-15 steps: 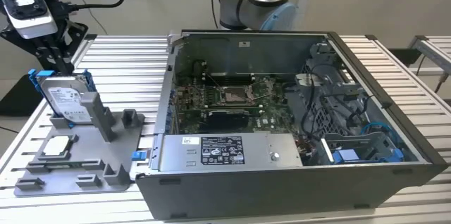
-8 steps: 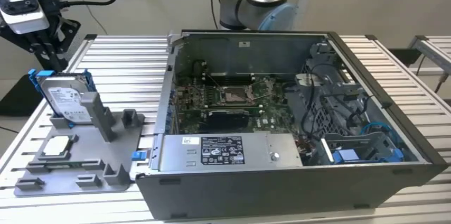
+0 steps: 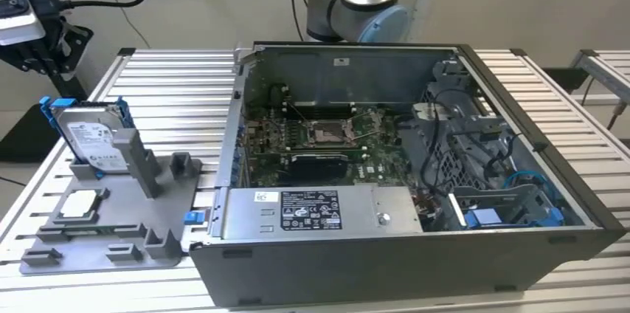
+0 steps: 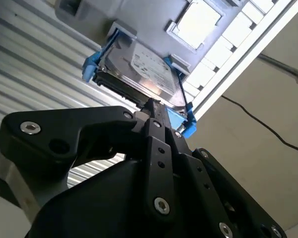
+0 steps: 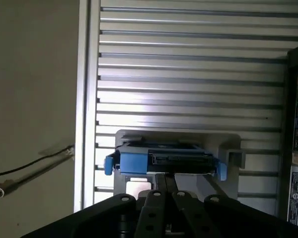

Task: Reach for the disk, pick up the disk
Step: 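Reach for the disk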

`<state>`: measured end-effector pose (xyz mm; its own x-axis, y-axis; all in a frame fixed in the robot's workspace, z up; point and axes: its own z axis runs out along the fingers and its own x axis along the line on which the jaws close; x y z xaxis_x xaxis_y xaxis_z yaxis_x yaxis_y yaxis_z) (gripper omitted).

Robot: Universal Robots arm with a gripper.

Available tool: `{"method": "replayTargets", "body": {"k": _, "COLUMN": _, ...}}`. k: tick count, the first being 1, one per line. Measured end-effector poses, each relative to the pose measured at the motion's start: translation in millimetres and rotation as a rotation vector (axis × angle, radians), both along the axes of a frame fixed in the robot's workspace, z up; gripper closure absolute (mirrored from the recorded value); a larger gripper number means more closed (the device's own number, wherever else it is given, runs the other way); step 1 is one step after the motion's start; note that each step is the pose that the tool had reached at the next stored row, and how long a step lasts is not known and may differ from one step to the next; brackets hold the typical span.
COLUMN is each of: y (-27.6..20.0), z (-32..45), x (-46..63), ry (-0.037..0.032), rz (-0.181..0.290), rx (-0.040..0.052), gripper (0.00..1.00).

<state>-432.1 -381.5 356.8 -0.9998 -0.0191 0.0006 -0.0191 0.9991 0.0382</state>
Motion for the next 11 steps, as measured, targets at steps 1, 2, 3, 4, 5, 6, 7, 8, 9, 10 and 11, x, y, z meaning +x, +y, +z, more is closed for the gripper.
{"method": "replayTargets", "body": {"k": 1, "y": 1.2, "z": -0.5, "x": -3.0, "ry": 0.0000, "rz": 0.000, "rx": 0.0000, "gripper": 1.00}}
{"method": "replayTargets", "body": {"k": 2, "y": 2.3, "z": -0.9, "x": -5.9, "ry": -0.0001, "rz": 0.000, "rx": 0.0000, "gripper": 1.00}}
{"method": "replayTargets", "body": {"k": 3, "y": 3.6, "z": -1.3, "x": -9.0, "ry": -0.0001, "rz": 0.000, "rx": 0.0000, "gripper": 1.00}}
{"method": "replayTargets", "body": {"k": 4, "y": 4.6, "z": -1.7, "x": -11.7, "ry": -0.0001, "rz": 0.000, "rx": 0.0000, "gripper": 1.00}}
{"method": "replayTargets", "body": {"k": 5, "y": 5.7, "z": -2.1, "x": -14.4, "ry": 0.0000, "rz": 0.000, "rx": 0.0000, "gripper": 1.00}}
{"method": "replayTargets", "body": {"k": 6, "y": 6.4, "z": -2.5, "x": -15.7, "ry": -0.0002, "rz": 0.000, "rx": 0.0001, "gripper": 1.00}}
{"method": "replayTargets", "body": {"k": 7, "y": 6.6, "z": -2.7, "x": -16.0, "ry": -0.0002, "rz": 0.000, "rx": 0.0000, "gripper": 1.00}}
{"method": "replayTargets", "body": {"k": 8, "y": 6.6, "z": -2.7, "x": -16.0, "ry": 0.0000, "rz": 0.001, "rx": 0.0000, "gripper": 1.00}}
{"method": "replayTargets", "body": {"k": 9, "y": 6.6, "z": -2.8, "x": -16.0, "ry": 0.0001, "rz": 0.001, "rx": -0.0001, "gripper": 1.00}}
{"method": "replayTargets", "body": {"k": 10, "y": 6.6, "z": -3.1, "x": -16.0, "ry": 0.0000, "rz": 0.001, "rx": 0.0000, "gripper": 1.00}}
{"method": "replayTargets", "body": {"k": 11, "y": 6.6, "z": -3.6, "x": -16.0, "ry": -0.0002, "rz": 0.001, "rx": 0.0001, "gripper": 1.00}}
